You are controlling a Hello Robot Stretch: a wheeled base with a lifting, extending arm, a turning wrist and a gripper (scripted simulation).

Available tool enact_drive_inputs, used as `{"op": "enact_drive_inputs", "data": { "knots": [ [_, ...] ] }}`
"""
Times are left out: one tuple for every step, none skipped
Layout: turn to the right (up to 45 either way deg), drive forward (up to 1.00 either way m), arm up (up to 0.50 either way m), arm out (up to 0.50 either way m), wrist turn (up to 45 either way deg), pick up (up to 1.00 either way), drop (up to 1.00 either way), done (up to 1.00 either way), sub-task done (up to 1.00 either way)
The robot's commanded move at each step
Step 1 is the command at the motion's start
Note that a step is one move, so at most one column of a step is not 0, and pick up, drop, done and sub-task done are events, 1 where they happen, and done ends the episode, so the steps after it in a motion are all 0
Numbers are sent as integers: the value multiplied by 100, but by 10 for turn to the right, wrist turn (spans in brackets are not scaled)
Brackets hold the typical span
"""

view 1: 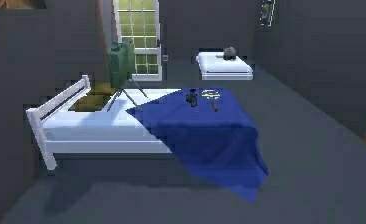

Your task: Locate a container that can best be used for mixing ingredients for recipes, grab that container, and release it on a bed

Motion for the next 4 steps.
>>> {"op": "enact_drive_inputs", "data": {
  "knots": [
    [120,0,0,0,0,0,0,0,0],
    [0,60,0,0,0,0,0,0,0],
    [450,0,0,0,0,0,0,0,0],
    [300,0,0,0,0,0,0,0,0]
  ]
}}
